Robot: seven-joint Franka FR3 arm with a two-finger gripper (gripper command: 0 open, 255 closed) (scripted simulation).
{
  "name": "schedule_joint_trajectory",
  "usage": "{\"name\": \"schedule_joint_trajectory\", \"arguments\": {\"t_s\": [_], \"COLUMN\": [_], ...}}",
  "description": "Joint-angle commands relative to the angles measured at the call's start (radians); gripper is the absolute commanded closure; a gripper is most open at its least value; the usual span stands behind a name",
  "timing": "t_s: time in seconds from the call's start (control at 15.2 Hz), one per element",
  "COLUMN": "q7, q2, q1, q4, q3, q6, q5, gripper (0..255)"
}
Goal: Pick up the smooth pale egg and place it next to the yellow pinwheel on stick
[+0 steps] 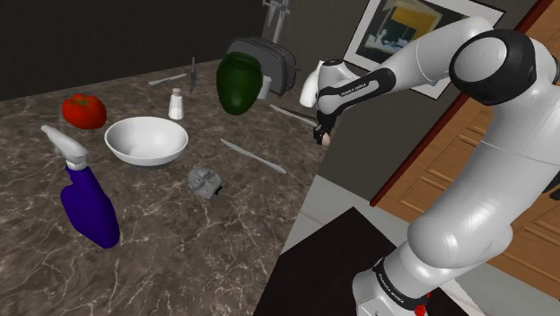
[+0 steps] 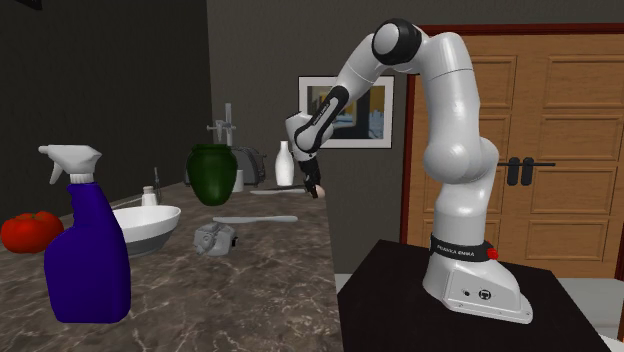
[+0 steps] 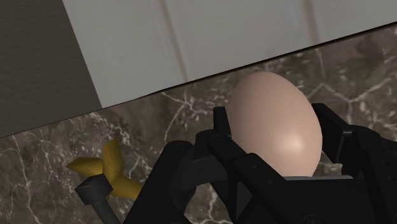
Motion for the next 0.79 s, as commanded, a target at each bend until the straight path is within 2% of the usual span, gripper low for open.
{"name": "schedule_joint_trajectory", "arguments": {"t_s": [0.0,0.33,0.59,0.73], "q7": [0.000,0.000,-0.023,-0.023], "q2": [0.000,0.000,-0.067,-0.067], "q1": [0.000,0.000,0.019,0.019], "q4": [0.000,0.000,0.036,0.036], "q3": [0.000,0.000,0.023,0.023], "q6": [0.000,0.000,-0.107,-0.107], "q5": [0.000,0.000,0.039,0.039], "gripper": [0,0,0,0]}}
